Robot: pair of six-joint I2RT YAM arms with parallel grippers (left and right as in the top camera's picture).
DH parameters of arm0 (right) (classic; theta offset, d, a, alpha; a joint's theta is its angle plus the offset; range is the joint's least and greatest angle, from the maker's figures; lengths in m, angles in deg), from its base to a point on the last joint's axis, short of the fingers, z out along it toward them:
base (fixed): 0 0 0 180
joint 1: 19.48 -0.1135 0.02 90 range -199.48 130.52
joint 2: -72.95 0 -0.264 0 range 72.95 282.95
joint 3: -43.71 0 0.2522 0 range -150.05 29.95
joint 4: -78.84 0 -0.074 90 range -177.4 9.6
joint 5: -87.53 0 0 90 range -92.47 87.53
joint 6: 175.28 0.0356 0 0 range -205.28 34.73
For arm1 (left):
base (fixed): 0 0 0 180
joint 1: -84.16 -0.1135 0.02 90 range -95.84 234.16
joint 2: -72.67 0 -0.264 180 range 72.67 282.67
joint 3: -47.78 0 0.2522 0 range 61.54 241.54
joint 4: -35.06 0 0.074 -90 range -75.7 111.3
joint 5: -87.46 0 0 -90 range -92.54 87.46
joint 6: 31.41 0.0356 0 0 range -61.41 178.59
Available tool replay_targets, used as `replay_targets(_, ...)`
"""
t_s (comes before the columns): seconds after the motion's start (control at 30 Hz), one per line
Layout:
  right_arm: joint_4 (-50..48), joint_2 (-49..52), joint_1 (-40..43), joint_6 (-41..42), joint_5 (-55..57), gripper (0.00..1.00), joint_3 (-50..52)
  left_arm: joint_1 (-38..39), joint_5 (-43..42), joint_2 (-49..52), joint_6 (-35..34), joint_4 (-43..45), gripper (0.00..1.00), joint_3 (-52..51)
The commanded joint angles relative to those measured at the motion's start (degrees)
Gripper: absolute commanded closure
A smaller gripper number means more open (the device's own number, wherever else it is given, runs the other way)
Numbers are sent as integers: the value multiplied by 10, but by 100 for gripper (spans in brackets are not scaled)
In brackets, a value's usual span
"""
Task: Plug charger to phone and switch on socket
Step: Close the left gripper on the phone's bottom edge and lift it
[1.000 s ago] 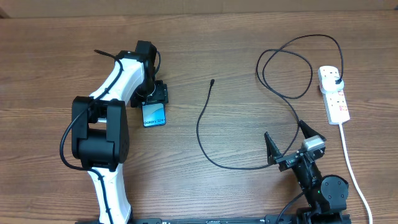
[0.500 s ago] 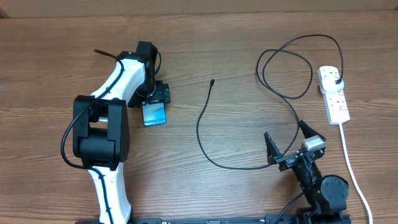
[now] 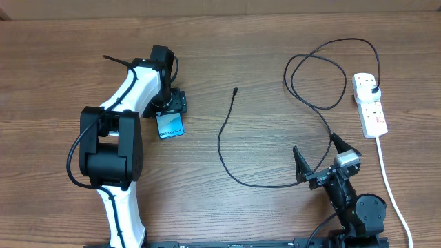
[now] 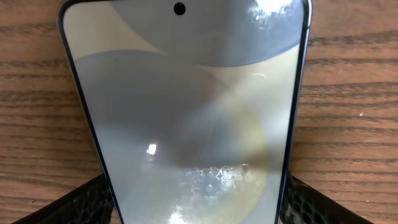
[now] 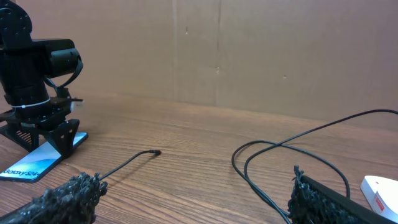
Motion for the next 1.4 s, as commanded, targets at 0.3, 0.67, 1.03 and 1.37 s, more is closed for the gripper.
replay_targets(0.3, -3, -5, 1, 1, -1, 0, 6, 2, -14, 22, -12, -11, 17, -25)
replay_targets(0.67, -3, -5, 1, 1, -1, 0, 6, 1, -24, 22, -26, -87, 24, 29)
replay_targets(1.03, -3, -5, 1, 1, -1, 0, 6, 1, -103, 22, -51, -171, 25, 122)
replay_targets(1.37, -3, -5, 1, 1, -1, 0, 6, 1, -351, 22, -52, -199, 24, 126)
